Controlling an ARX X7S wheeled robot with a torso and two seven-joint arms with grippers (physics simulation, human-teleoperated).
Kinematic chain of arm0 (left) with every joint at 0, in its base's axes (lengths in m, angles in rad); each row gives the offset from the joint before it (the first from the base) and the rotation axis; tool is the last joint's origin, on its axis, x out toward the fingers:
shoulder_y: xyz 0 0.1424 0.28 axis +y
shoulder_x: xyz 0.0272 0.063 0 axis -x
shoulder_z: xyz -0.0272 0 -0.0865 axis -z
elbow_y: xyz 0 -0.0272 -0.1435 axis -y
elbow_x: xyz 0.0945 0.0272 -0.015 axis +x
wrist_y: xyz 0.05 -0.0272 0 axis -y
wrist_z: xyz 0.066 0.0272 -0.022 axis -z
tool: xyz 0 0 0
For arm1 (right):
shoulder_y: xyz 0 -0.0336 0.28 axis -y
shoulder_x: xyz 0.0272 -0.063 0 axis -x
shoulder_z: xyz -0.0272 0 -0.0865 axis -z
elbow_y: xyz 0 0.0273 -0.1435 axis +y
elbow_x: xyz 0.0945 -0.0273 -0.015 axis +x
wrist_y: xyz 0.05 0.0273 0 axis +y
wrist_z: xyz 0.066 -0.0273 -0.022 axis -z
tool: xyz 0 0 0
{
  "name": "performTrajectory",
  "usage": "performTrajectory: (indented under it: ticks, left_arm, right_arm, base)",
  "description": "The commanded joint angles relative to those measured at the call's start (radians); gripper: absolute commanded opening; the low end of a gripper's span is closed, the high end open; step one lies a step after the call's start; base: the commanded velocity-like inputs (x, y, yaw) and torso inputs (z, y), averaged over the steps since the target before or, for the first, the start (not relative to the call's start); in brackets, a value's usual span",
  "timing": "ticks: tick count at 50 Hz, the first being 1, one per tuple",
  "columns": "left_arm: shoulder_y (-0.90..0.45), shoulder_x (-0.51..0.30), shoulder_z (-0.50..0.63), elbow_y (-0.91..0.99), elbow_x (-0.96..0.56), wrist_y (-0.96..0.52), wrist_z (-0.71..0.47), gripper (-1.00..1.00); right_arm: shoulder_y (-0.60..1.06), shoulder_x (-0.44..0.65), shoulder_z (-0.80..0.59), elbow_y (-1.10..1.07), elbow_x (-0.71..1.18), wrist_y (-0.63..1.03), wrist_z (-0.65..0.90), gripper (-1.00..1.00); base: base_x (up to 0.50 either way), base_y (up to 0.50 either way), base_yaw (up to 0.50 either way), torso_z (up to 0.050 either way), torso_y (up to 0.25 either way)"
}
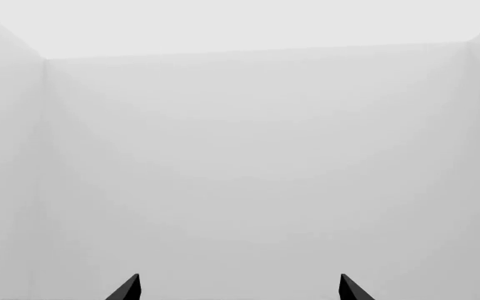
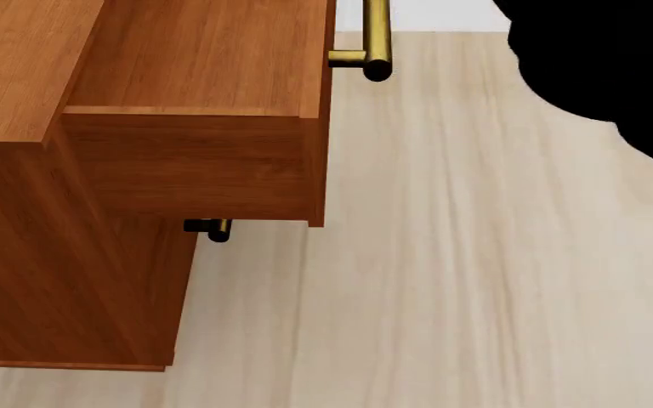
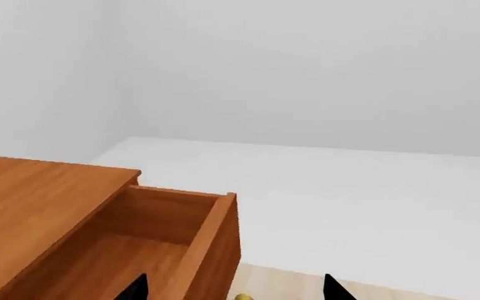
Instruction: Close the bottom drawer of the cabinet and open the top drawer.
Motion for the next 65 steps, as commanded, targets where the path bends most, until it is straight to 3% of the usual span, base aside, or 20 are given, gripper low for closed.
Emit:
performTrajectory:
  ticks: [1, 12, 38, 55, 65]
  left_arm:
    - [0.007, -0.007, -0.006, -0.001, -0.003, 0.007, 0.001, 1.0]
    - [0.004, -0.009, -0.004, 0.0, -0.005, 0.008, 0.0, 1.0]
    - [0.018, -0.025, -0.018, -0.009, -0.009, 0.024, 0.005, 1.0]
    - [0.026, -0.028, -0.011, -0.02, 0.001, 0.04, 0.009, 1.0]
    - [0.034, -0.035, -0.021, -0.011, -0.007, 0.038, 0.003, 1.0]
  right_arm:
    - [0.129, -0.047, -0.067, 0.1, -0.037, 0.155, -0.1, 1.0]
    - [0.249, -0.164, -0.188, 0.249, -0.16, 0.282, -0.267, 1.0]
    - [0.313, -0.5, -0.36, 0.718, -0.385, 0.253, -0.633, 1.0]
    - [0.267, -0.634, -0.434, 0.936, -0.484, 0.188, -0.782, 1.0]
    - [0.238, -0.64, -0.427, 0.922, -0.523, 0.206, -0.788, 1.0]
  base:
    - [0.0, 0.0, 0.0, 0.0, 0.0]
    - [0.0, 0.0, 0.0, 0.0, 0.0]
    - [0.0, 0.0, 0.0, 0.0, 0.0]
    - [0.0, 0.0, 0.0, 0.0, 0.0]
    - [0.0, 0.0, 0.0, 0.0, 0.0]
